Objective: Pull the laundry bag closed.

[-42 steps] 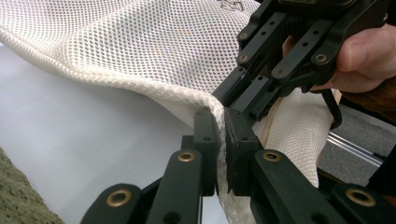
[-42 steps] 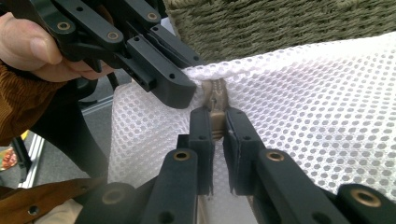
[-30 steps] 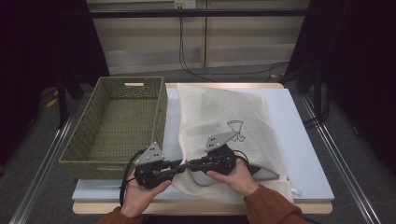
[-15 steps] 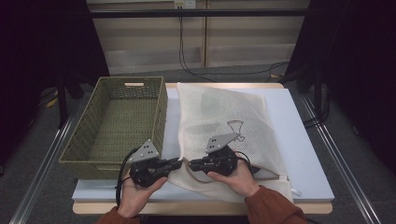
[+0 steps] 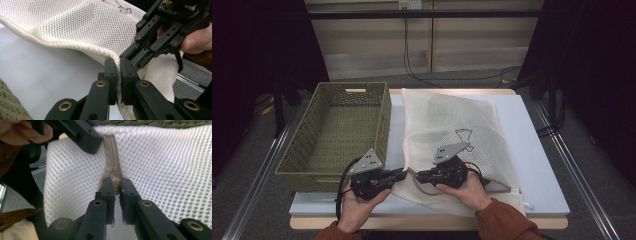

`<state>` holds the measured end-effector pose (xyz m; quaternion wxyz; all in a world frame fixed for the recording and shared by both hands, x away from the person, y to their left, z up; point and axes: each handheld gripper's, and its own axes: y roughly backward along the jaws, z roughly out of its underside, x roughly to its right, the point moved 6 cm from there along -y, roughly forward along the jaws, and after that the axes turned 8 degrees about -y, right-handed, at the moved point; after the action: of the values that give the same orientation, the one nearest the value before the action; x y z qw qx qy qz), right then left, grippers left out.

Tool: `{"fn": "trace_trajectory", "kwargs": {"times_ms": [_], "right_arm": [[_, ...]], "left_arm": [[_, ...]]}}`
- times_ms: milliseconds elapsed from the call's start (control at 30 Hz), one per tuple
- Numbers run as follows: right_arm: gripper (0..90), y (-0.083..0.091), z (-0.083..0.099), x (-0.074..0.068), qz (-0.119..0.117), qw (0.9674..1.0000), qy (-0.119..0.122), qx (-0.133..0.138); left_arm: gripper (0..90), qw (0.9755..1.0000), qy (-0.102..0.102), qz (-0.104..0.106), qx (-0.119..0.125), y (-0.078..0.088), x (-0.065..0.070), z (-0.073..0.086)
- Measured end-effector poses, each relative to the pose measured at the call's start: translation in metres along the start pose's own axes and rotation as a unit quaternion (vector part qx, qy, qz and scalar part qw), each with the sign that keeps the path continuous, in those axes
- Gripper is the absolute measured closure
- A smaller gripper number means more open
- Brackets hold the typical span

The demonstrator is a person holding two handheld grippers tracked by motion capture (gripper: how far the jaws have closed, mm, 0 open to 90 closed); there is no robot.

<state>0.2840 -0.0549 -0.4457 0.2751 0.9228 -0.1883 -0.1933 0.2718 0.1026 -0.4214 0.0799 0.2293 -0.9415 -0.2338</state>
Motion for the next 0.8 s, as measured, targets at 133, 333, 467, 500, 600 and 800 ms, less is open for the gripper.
{"fn": "trace_trajectory", "kwargs": {"times_ms": [133, 333, 467, 500, 600, 800], "right_arm": [[82.9, 0.0, 0.002, 0.001, 0.003, 1.0, 0.001, -0.004], [82.9, 0.004, 0.007, 0.003, 0.01, 0.9998, 0.0, -0.016], [82.9, 0.006, 0.014, 0.007, 0.017, 0.9996, 0.001, -0.024], [82.9, 0.008, 0.016, 0.008, 0.018, 0.9995, -0.001, -0.024], [82.9, 0.014, 0.019, 0.013, 0.021, 0.9995, -0.007, -0.023], [82.9, 0.016, 0.02, 0.013, 0.026, 0.9994, -0.002, -0.024]], "left_arm": [[86.0, 1.0, 0.0, 0.0, -0.001, 0.0, 0.0, 0.0], [86.1, 1.0, 0.002, -0.001, 0.004, 0.002, -0.002, 0.0], [86.0, 1.0, 0.002, 0.0, 0.007, 0.003, -0.003, 0.0], [86.1, 1.0, 0.003, -0.001, 0.008, 0.003, -0.003, 0.0], [86.0, 1.0, 0.003, 0.003, 0.009, 0.002, -0.002, -0.001], [86.0, 0.9999, 0.006, 0.0, 0.01, 0.003, -0.003, 0.0]]}}
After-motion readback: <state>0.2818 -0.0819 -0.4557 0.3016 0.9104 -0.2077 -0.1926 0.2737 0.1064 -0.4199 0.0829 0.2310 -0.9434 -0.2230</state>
